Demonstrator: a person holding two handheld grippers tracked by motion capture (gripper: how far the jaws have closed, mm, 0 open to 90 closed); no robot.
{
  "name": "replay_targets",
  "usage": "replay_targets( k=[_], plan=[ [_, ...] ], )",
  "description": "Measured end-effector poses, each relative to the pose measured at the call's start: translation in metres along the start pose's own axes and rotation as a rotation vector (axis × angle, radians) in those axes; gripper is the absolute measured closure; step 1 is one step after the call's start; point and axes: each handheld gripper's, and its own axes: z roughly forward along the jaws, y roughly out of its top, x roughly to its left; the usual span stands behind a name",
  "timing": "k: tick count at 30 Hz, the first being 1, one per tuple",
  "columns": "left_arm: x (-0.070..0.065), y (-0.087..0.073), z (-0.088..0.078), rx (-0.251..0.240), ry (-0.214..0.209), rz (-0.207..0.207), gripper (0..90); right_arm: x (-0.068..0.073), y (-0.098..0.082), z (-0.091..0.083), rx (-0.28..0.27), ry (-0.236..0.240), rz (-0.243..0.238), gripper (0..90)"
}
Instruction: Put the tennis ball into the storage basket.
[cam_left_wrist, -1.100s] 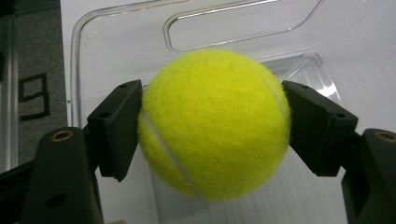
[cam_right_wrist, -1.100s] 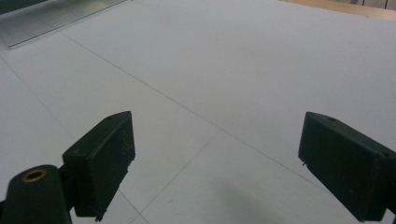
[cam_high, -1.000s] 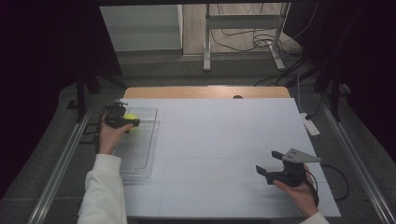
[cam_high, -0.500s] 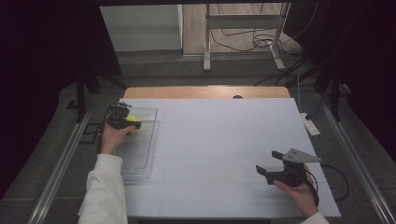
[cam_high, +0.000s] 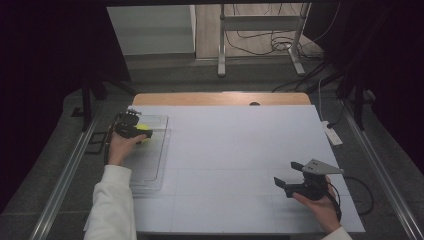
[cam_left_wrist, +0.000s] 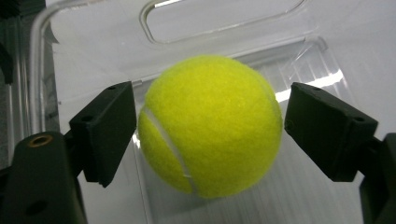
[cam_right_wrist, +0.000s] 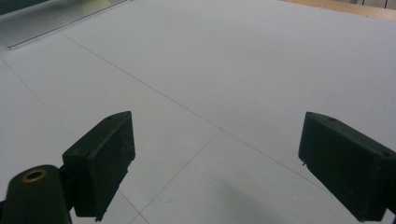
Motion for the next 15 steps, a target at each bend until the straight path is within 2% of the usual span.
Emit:
replay_targets(
  k=[11, 15],
  plan=[
    [-0.001, 0.002, -0.015, -0.100, -0.071, -0.021, 15.4, 0.000, 0.000, 0.000, 0.003, 0.001, 0.004, 11.1],
    [-0.003, 0.002, -0.019, -0.140, -0.136, -0.029, 14.9, -0.002, -0.001, 0.000, -0.001, 0.004, 0.008, 11.1]
  ],
)
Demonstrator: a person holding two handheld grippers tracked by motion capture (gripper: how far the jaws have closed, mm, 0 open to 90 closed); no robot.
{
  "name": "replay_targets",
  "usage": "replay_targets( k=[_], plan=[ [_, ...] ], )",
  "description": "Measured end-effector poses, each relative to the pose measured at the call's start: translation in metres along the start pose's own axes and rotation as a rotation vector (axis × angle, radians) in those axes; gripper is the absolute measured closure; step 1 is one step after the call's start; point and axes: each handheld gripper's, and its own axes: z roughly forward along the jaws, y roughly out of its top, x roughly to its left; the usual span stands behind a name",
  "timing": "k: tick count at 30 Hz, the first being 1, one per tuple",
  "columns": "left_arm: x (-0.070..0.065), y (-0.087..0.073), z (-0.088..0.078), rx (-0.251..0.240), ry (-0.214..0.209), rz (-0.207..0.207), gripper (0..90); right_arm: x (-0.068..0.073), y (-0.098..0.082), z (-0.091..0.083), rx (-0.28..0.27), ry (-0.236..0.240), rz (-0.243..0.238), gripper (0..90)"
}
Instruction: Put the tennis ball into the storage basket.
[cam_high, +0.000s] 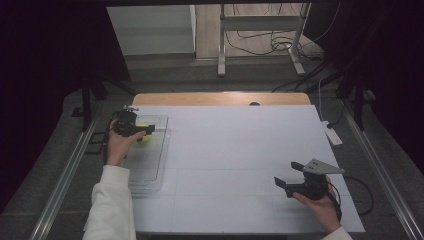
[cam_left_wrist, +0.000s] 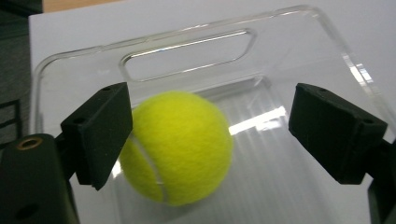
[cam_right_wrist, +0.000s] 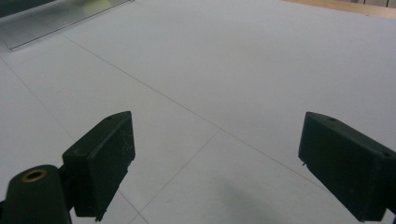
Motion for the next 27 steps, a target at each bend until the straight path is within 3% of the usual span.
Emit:
replay_targets(
  k=[6, 10, 13, 27],
  plan=[
    [-0.005, 0.000, -0.005, -0.045, -0.060, -0.012, 14.7, -0.002, -0.001, -0.001, -0.003, 0.005, 0.012, 11.1],
    [-0.009, 0.001, -0.012, -0.074, -0.083, -0.004, 15.0, -0.003, -0.002, -0.003, -0.007, 0.003, 0.015, 11.1],
    [-0.015, 0.000, -0.021, -0.103, -0.134, 0.007, 15.2, -0.002, -0.002, -0.004, -0.010, 0.003, 0.016, 11.1],
    [-0.034, -0.016, -0.041, -0.165, -0.253, 0.039, 15.5, -0.001, -0.001, -0.004, -0.004, -0.014, 0.015, 11.1]
  ],
)
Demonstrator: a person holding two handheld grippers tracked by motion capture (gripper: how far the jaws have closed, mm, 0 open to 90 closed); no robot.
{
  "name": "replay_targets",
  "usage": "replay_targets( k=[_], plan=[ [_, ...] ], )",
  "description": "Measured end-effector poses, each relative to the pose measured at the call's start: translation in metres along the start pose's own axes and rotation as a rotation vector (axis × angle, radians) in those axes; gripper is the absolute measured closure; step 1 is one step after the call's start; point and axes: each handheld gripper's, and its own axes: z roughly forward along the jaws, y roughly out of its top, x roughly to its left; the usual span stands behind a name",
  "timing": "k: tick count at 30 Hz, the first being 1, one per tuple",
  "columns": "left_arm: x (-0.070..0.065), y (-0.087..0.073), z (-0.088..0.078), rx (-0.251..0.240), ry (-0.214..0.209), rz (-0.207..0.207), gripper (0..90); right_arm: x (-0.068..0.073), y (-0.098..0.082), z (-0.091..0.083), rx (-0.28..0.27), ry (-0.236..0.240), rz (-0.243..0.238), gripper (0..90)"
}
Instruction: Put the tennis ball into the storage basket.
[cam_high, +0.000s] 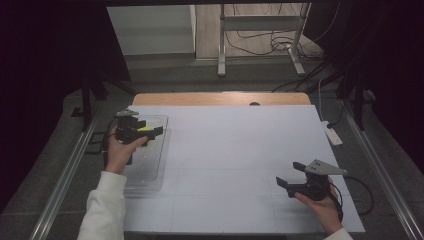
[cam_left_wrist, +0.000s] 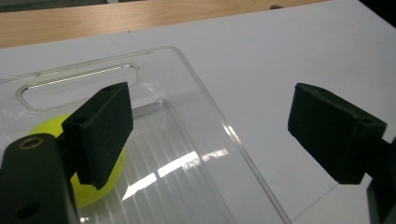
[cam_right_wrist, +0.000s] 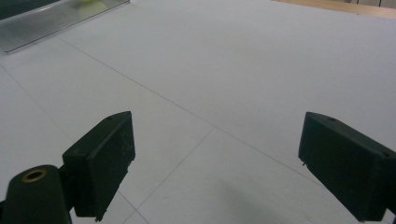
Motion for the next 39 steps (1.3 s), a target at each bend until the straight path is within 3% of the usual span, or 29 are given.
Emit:
replay_targets(
  k=[2, 7, 9, 21, 31, 39],
  plan=[
    [-0.006, -0.004, -0.002, -0.005, -0.027, 0.002, 15.4, 0.000, 0.000, 0.000, 0.002, -0.003, -0.002, 11.1],
    [-0.017, -0.011, -0.005, -0.005, -0.030, 0.031, 14.8, 0.000, 0.000, 0.001, 0.002, -0.003, -0.002, 11.1],
    [-0.024, -0.017, -0.008, -0.024, -0.055, 0.030, 14.6, 0.000, 0.001, 0.001, 0.002, -0.004, -0.004, 11.1],
    [-0.046, -0.044, -0.020, -0.029, -0.046, 0.070, 13.9, 0.000, 0.001, 0.001, -0.002, -0.001, -0.008, 11.1],
    [-0.062, -0.073, -0.034, -0.038, -0.074, 0.088, 13.6, 0.000, 0.001, 0.001, 0.003, -0.005, -0.008, 11.1],
    [-0.070, -0.084, -0.035, -0.035, -0.084, 0.112, 13.5, -0.001, 0.001, 0.002, 0.004, -0.004, -0.007, 11.1]
  ],
)
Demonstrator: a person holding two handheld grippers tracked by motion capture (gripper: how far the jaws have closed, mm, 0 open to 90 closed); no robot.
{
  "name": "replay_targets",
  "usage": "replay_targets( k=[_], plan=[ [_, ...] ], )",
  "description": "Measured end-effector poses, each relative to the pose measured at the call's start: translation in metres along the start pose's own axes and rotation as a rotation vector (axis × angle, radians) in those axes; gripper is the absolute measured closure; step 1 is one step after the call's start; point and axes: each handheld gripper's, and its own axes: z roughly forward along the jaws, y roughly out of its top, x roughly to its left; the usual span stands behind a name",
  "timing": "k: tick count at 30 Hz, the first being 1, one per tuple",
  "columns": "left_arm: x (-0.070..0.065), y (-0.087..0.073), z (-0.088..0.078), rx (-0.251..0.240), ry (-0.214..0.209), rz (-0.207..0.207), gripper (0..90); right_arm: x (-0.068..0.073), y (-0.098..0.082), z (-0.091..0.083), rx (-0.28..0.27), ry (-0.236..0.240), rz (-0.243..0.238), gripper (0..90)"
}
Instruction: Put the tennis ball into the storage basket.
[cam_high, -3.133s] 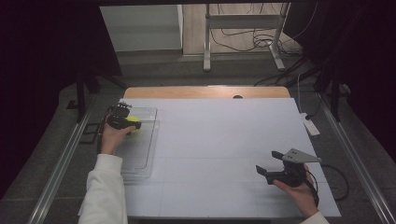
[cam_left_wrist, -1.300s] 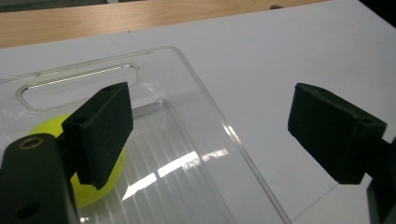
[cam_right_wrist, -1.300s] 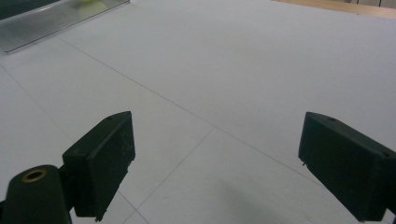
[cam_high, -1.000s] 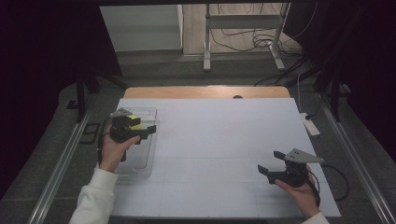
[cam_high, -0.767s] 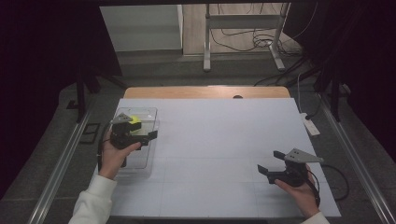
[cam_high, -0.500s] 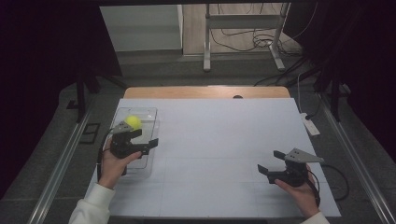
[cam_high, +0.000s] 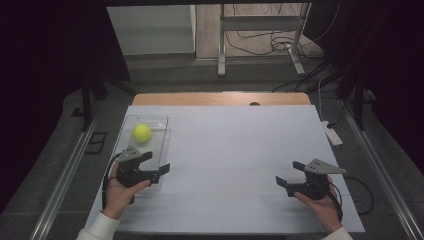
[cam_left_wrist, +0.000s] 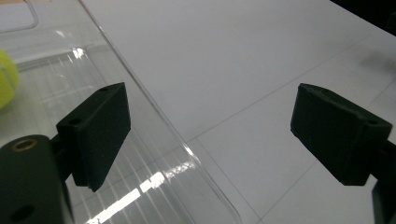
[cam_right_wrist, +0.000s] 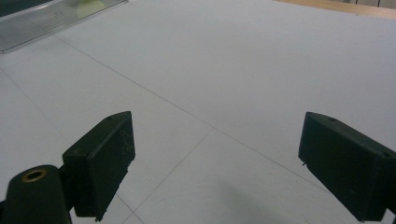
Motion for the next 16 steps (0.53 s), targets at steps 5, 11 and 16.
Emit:
replay_targets(
  k=[5, 11, 16],
  plan=[
    [-0.0025, -0.0011, 0.0018, 0.006, 0.004, 0.012, 13.4, 0.0000, -0.0001, -0.0003, -0.002, 0.000, 0.001, 11.1],
    [-0.0043, -0.0023, 0.0036, 0.010, -0.001, 0.019, 13.4, -0.0001, 0.0001, -0.0005, -0.004, 0.002, 0.000, 11.1],
    [-0.0047, -0.0026, 0.0035, 0.011, 0.000, 0.023, 13.4, 0.0000, 0.0002, -0.0003, -0.001, 0.000, -0.004, 11.0]
  ],
)
